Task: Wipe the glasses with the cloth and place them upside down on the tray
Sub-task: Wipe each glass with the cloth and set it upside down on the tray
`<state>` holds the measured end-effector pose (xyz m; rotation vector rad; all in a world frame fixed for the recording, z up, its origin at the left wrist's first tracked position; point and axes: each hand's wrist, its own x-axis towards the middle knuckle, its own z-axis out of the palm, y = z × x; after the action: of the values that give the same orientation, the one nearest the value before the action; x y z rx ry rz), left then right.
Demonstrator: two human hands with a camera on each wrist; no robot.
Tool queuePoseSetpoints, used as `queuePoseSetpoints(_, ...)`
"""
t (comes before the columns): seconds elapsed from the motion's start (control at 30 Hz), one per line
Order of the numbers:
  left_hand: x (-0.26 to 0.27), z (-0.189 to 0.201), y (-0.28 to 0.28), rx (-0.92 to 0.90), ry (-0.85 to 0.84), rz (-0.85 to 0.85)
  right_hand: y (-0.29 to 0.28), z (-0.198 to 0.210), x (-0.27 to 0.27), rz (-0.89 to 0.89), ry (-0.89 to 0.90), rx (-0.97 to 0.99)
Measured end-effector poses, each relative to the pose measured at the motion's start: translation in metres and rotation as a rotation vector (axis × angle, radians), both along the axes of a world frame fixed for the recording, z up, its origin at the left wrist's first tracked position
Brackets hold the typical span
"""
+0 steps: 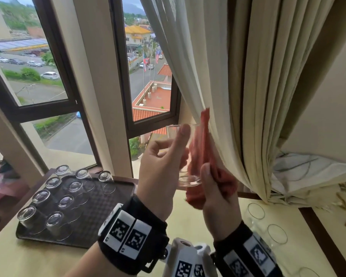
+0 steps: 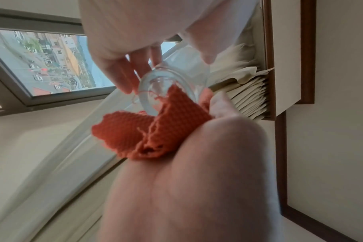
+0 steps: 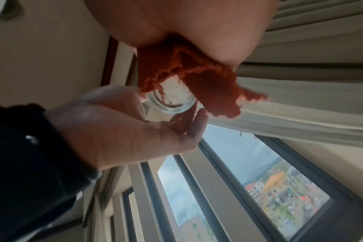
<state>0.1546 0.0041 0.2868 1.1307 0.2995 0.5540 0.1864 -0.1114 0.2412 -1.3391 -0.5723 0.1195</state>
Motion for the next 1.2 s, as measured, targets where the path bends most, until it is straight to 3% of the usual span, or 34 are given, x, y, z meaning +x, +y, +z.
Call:
queuePoseSetpoints(0.13, 0.000, -0.002, -0.004, -0.037, 0.052, 0.025, -0.004, 0.012, -0.009, 0.050, -0.204, -0.028)
queuePoseSetpoints(0.27, -0.002, -0.002, 0.007, -0.037, 0.073, 0.020, -0.014, -0.027, -0.029, 0.100, -0.362, -0.150)
queuePoseSetpoints(0.4, -0.006, -0.001, 0.009, 0.001, 0.093, 0.036, -0.012, -0.028, -0.024, 0.147, -0.095, -0.160)
queuePoseSetpoints(0.5, -0.002, -0.007, 0.001, -0.009, 0.115, 0.007, -0.003, -0.002, -0.006, 0.086, -0.037, -0.068)
queuePoseSetpoints(0.63, 0.001, -0.007, -0.005, -0.087, 0.130, 0.029, 0.003, 0.021, -0.010, 0.092, -0.267, -0.107)
queuePoseSetpoints(0.77, 0.000, -0.002, 0.005, -0.112, 0.124, 0.056, -0.005, -0.014, -0.031, 0.100, -0.483, -0.296)
queuePoseSetpoints(0.83, -0.001, -0.005, 0.008, -0.064, 0.139, 0.054, -0.010, -0.025, -0.033, 0.098, -0.402, -0.253)
queuePoseSetpoints(0.97, -0.004, -0.008, 0.002, -0.038, 0.161, 0.019, -0.008, -0.013, -0.014, 0.118, -0.024, -0.075)
queuePoseSetpoints(1.07, -0.002, -0.005, -0.008, -0.028, 0.167, -0.017, -0.005, 0.010, -0.003, 0.075, -0.037, 0.007)
queuePoseSetpoints(1.2, -0.003, 0.004, -0.008, -0.072, 0.126, -0.024, -0.012, 0.012, -0.022, 0.155, -0.146, -0.048)
